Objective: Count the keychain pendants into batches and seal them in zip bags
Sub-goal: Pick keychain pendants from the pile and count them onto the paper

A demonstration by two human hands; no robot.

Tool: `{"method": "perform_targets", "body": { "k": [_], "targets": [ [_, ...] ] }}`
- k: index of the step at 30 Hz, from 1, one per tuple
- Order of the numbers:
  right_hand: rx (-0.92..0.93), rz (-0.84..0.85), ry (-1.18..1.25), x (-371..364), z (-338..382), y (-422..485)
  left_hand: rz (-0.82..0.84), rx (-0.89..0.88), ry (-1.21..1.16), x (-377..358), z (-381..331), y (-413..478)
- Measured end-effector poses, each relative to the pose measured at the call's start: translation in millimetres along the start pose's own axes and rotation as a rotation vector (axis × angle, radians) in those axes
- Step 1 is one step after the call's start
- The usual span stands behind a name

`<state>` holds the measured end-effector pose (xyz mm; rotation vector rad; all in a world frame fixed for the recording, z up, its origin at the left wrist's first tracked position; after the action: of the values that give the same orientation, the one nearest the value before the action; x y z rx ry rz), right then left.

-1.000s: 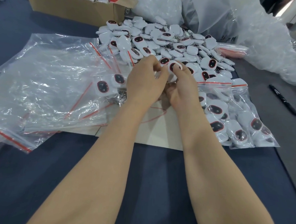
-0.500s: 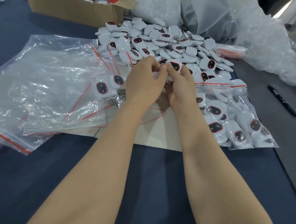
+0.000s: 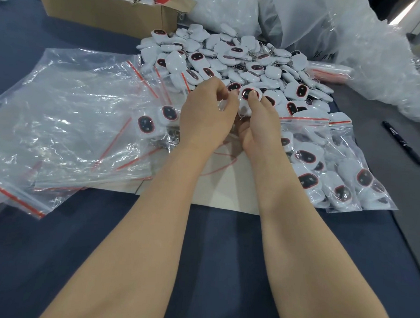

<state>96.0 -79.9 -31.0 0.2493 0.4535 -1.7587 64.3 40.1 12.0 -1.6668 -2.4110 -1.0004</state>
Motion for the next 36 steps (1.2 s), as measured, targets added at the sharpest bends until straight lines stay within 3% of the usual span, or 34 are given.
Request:
{"method": "perform_targets", "body": {
  "k": [13, 19, 24, 28, 36],
  "targets": [
    [0.139, 0.067, -0.246, -5.3, 4.5, -2.0, 0.008, -0.002, -0.002, -1.2, 1.6, -0.6],
    [-0.012, 0.014, -0.077, -2.2, -3.2, 0.9, 0.008, -0.007, -0.001, -0.8, -0.6, -0.5],
    [0.042, 0.022, -0.175, -2.8, -0.2, -0.8, 0.008, -0.007, -0.012, 0.5, -1.2, 0.1],
    [0.019, -0.022, -0.066, 1.7, -0.9, 1.7, 0.008, 0.001, 0.000, 0.2, -1.3, -1.2],
    [0.028, 0.017, -0.118, -0.8, -2.3, 2.8, -0.009, -0.159, 0.195, 0.6, -16.6, -3.0]
  ]
}}
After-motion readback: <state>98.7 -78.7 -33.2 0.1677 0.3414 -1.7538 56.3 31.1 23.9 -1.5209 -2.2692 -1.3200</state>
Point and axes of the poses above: each hand's wrist, its own y-axis towards the middle knuckle, its own x-axis out of the back of the hand, z = x × y, the point moved 7 cm from there along y, towards the middle knuckle, and after that the axes turned 3 degrees about -x, right-handed, at the moved point
